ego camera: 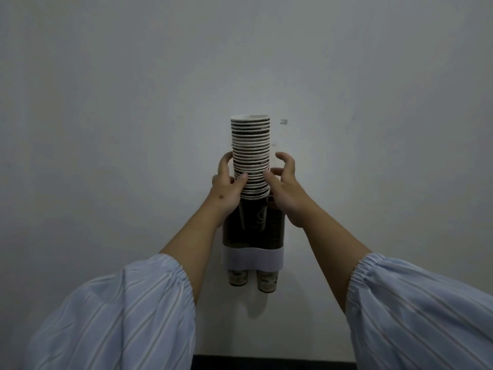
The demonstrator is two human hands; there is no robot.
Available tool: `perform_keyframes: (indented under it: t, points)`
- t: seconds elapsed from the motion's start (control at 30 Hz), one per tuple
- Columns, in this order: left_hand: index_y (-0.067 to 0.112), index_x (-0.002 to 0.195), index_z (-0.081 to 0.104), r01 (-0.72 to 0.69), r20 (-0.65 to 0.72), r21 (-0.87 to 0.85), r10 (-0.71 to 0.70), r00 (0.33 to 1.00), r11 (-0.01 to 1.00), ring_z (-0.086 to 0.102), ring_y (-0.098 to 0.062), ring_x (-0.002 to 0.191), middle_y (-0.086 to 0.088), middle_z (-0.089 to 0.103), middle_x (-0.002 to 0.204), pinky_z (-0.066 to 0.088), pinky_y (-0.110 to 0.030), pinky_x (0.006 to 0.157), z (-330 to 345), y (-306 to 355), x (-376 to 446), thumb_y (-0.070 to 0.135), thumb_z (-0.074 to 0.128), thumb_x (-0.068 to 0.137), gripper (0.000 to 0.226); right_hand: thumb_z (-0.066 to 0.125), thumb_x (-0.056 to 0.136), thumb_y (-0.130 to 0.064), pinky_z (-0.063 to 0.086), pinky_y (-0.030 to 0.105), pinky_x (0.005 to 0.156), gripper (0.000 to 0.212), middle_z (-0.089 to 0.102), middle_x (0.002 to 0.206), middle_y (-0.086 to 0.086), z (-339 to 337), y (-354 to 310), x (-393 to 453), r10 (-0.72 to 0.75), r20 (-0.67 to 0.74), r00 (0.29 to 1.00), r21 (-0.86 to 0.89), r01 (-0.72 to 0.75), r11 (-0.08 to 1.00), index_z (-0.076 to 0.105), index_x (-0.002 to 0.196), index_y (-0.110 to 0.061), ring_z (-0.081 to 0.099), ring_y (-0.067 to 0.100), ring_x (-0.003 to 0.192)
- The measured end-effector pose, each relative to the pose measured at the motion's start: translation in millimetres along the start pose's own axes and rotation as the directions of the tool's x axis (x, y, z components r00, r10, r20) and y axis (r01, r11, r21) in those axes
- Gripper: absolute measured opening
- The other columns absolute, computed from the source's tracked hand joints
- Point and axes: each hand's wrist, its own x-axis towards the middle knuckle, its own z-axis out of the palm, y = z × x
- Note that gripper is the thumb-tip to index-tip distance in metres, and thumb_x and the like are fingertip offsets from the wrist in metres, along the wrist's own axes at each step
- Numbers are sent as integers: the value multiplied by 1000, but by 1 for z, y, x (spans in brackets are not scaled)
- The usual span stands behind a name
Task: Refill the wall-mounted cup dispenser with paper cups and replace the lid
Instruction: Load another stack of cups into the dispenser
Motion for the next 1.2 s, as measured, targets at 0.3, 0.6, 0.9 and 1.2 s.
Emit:
perform_keyframes:
  t: [0.3,0.6,0.9,1.2]
  points:
    - [23,129,28,-88,-147,-45,81,986,995,53,-3,85,4,50,97,42,-17,62,-5,19,35,23,42,96,36,42,97,-28,47,45,98,41,40,129,2,5,-19,32,-115,-20,993,25,115,993,27,135,-26,49,20,117]
    - [26,129,35,-179,-177,-13,174,969,984,53,-11,98,0,47,114,43,-11,65,-6,9,60,19,45,96,36,44,96,-23,32,51,111,54,32,146,6,12,-6,57,-179,-46,983,-38,178,983,20,145,-29,32,22,135]
    - [28,129,37,-241,-161,2,238,958,971,53,0,93,7,48,110,44,-9,65,-9,-4,82,18,47,95,37,46,96,-22,32,51,111,58,31,148,4,18,9,81,-189,-51,981,0,189,982,17,146,-30,34,25,136]
    - [27,120,39,-212,-147,25,214,966,977,56,-1,86,14,50,97,46,-4,57,-11,-35,92,16,49,93,30,45,96,-17,36,44,110,52,39,142,5,22,34,93,-169,-21,985,21,170,985,24,143,-22,42,19,129]
